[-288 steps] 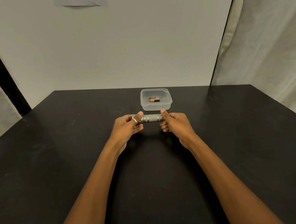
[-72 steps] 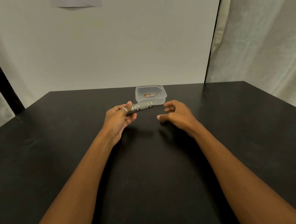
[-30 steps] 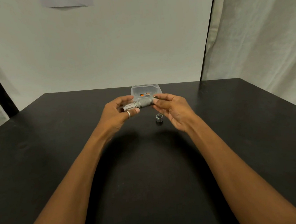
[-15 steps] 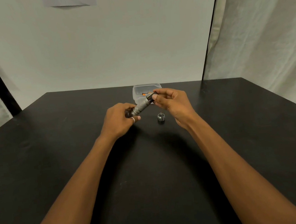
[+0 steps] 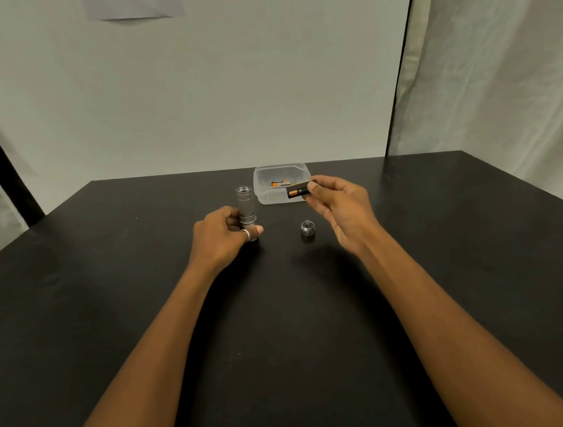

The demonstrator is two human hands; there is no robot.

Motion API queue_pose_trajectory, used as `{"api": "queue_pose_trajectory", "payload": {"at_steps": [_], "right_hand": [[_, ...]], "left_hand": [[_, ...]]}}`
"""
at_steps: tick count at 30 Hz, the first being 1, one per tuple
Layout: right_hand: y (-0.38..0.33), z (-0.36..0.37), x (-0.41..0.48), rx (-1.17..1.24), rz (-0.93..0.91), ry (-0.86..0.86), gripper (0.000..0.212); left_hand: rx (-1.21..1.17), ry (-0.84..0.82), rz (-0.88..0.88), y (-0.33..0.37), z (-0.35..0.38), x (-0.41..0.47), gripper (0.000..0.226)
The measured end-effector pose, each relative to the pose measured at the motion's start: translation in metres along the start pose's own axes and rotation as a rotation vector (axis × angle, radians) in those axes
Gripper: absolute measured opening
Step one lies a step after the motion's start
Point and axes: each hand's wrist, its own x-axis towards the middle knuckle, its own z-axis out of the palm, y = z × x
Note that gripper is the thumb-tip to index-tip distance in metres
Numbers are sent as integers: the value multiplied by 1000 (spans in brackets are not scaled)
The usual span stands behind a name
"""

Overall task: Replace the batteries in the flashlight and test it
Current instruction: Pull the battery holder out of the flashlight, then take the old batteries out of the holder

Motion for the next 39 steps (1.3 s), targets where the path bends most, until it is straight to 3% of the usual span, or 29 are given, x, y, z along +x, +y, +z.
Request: {"api": "queue_pose_trajectory", "payload": {"at_steps": [4,6,9,12,14,16,20,25,28,33,39], "right_hand": [[-2,1,-1,26,5,-22,16],[-3,1,-1,26,8,-24,18],[-4,-1,-1,20,12,-29,19],[-5,-2,-1,-31,17,-19,22],[-6,-1,-1,-88,12,-2,27],[-6,-1,-2,-130,2,4,30],[-9,0,-5,-159,-28,-33,27],[-11,5,-9,-206,-68,-145,16],[-7,10,-9,-316,-120,-168,15],[-4,10,-9,-546,-244,-174,29],[-6,9,-14,-889,-393,-313,50]], "left_hand": [[13,-37,-20,-5,1,3,62],[39,-22,-6,-4,3,1,80],[12,212,73,4,5,-4,100],[-49,474,285,18,6,-7,62],[-65,489,433,30,10,-9,30],[-67,413,497,39,19,-13,18],[-231,197,326,50,39,-19,25],[-821,-144,-115,62,46,-21,29],[-1019,-287,-194,60,43,-22,29],[-1049,-258,-218,52,40,-20,23],[-1043,-181,-261,46,41,-16,20]]}}
